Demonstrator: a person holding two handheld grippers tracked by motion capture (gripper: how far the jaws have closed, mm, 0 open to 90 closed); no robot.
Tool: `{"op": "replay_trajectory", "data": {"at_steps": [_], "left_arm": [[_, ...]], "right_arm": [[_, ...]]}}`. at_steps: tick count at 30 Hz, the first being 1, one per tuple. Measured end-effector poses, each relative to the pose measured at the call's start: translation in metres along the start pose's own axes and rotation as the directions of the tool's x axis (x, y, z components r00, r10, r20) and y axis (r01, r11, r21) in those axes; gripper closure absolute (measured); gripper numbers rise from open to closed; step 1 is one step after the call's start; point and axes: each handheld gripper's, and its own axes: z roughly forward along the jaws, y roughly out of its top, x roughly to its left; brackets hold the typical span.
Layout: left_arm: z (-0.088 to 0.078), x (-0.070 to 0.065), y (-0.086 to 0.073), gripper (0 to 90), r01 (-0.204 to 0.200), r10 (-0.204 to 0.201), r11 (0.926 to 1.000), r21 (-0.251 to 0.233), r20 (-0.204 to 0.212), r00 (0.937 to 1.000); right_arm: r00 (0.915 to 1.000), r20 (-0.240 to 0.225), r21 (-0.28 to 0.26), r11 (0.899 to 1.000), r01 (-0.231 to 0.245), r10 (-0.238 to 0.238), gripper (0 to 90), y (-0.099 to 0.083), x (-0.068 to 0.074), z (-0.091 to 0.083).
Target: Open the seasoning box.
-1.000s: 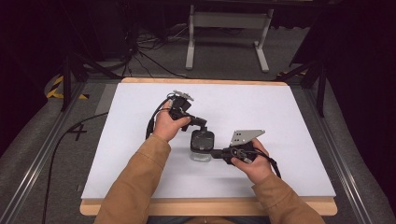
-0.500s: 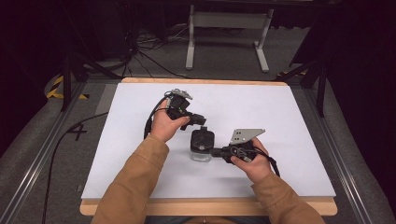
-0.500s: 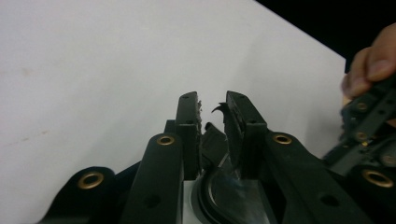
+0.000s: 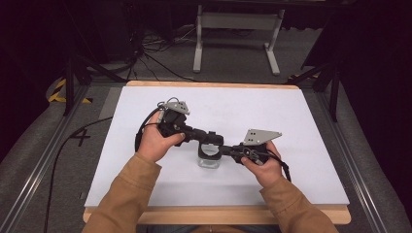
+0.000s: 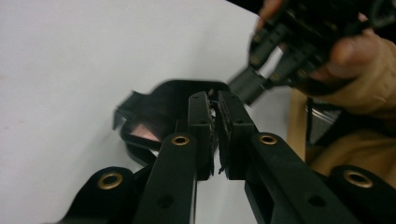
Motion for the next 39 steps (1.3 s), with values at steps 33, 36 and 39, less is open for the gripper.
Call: {"op": "replay_trajectory", "data": {"at_steps": [33,36,39], "left_arm": [[0.027,0.009,-0.012,86.3,0.031,-0.033,0.9987,-0.042,-0.061,0.9976],[0.025,0.01,-0.006,86.2,0.03,-0.034,0.9982,-0.052,-0.066,0.9973],[0.023,0.014,-0.001,86.0,0.03,-0.035,0.9976,-0.063,-0.067,0.9971]], "right_arm": [[0.9998,0.021,-0.013,1.0,0.007,-0.006,89.7,0.0,-0.001,0.005],[0.9999,0.01,0.007,1.0,-0.003,0.003,89.8,-0.004,0.0,0.01],[1.0,0.004,0.019,1.0,0.003,-0.003,89.8,-0.006,0.001,0.013]]}}
